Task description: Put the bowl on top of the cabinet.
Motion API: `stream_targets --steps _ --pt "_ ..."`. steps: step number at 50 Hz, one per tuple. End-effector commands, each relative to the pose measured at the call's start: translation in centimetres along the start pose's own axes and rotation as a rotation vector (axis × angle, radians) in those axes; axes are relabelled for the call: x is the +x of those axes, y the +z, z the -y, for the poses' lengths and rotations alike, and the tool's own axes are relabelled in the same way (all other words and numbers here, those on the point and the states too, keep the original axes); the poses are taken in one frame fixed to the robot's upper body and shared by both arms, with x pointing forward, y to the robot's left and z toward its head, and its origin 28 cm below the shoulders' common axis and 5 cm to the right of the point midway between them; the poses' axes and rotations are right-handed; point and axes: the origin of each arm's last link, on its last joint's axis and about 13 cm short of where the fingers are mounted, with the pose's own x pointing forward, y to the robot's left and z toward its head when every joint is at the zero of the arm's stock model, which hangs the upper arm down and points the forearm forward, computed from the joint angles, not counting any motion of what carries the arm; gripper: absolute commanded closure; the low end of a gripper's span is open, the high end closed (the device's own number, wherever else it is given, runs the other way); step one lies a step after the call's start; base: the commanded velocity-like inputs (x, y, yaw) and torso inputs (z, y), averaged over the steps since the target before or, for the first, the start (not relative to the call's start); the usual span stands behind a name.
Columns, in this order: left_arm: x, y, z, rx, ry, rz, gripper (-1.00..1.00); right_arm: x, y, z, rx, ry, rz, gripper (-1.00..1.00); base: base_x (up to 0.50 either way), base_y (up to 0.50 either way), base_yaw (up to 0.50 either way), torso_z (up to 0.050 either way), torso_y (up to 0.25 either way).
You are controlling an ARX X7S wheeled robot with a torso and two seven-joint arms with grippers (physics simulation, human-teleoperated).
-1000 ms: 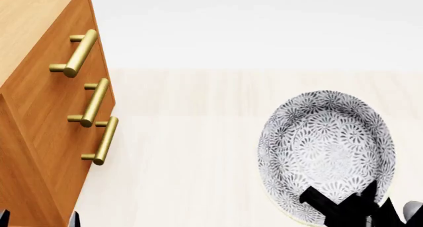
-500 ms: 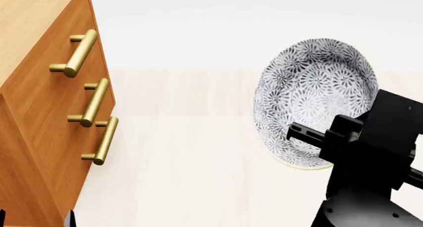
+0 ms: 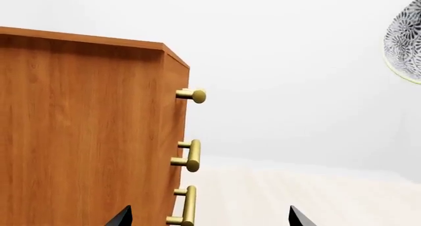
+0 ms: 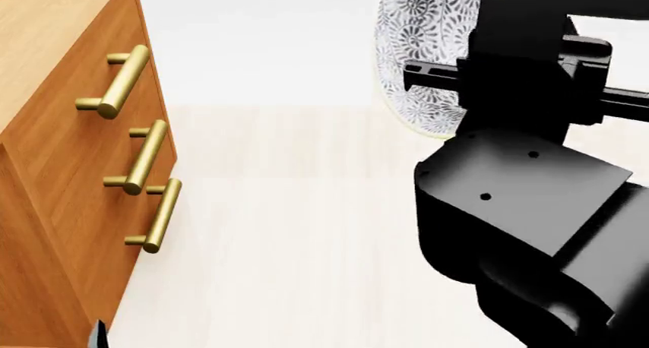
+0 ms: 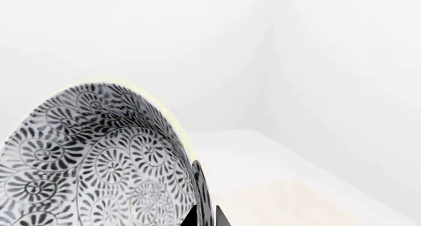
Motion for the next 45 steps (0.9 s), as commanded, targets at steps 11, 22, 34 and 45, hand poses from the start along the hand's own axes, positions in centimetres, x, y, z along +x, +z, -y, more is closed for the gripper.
stream_targets --steps 11,22,34,45 --pt "-0.3 0.5 -0.3 -0.017 0.006 0.015 -1.0 1.9 5.6 -1.9 -0.101 -0.075 0.101 1.0 0.0 0.0 0.0 0.0 0.0" --pt "-0.2 0.4 -0.3 -0.015 -0.004 0.009 -1.0 1.9 6.8 -2.8 -0.106 -0.039 0.137 1.0 0.0 0.0 0.0 0.0 0.001" --pt "-0.2 0.5 -0.3 0.007 -0.006 0.01 -1.0 0.7 6.0 -1.3 -0.011 0.087 0.18 1.0 0.0 0.0 0.0 0.0 0.0" --pt "-0.1 0.3 -0.4 0.014 0.004 0.007 -1.0 1.9 5.3 0.9 0.082 0.205 0.159 1.0 0.0 0.0 0.0 0.0 0.001"
